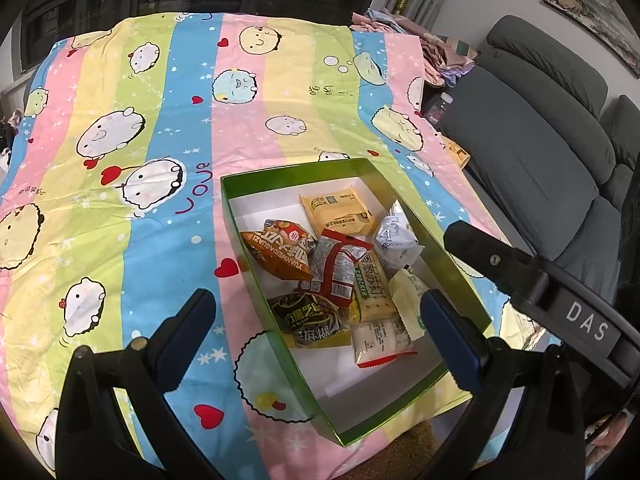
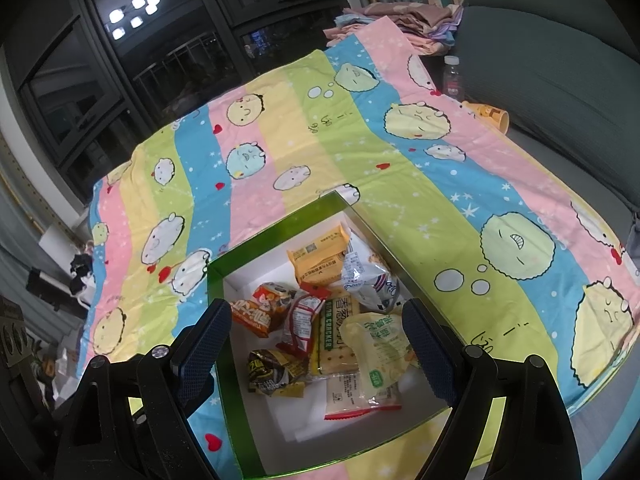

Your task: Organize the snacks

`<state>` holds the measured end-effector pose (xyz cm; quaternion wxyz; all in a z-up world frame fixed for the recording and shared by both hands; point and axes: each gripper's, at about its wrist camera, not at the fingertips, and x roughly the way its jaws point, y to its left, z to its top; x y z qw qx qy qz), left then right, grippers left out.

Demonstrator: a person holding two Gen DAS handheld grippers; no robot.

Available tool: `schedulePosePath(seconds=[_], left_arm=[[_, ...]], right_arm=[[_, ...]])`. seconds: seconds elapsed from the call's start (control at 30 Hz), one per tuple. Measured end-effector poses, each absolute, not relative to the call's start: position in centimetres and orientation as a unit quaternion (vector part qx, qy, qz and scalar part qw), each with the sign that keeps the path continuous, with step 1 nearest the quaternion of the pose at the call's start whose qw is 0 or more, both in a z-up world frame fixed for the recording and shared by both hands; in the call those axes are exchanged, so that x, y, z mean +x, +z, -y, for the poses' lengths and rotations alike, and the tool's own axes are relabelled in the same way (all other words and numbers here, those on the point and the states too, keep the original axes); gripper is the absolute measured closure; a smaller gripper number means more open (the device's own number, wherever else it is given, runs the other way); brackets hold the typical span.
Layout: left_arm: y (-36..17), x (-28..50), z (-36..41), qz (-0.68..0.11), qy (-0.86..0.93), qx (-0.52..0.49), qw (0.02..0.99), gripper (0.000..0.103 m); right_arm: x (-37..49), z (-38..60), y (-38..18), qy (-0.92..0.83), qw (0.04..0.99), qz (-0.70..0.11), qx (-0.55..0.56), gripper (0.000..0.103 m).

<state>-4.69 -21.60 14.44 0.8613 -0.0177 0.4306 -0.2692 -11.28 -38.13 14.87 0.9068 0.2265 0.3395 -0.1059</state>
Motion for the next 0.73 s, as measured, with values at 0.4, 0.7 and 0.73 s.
schedulePosePath(seconds=[0.4, 0.7, 0.73], left_arm=[[14.41, -4.75, 21.65, -0.432, -0.270, -0.018, 0.860, 0.001], [14.59, -5.01, 21.40, -0.434, -0.273, -0.024, 0.858, 0.001], [14.63, -4.99, 21.24, -0.435, -0.273, -0.025, 0.858, 0.000]], right_arm=[[-11.25, 38.06, 14.88, -0.108, 0.907, -0.341, 0.224, 0.016], [-11.08, 38.31, 14.98, -0.110, 0.907, -0.342, 0.218, 0.016], [-11.07, 38.22, 15.00, -0.109, 0.907, -0.342, 0.218, 0.016]])
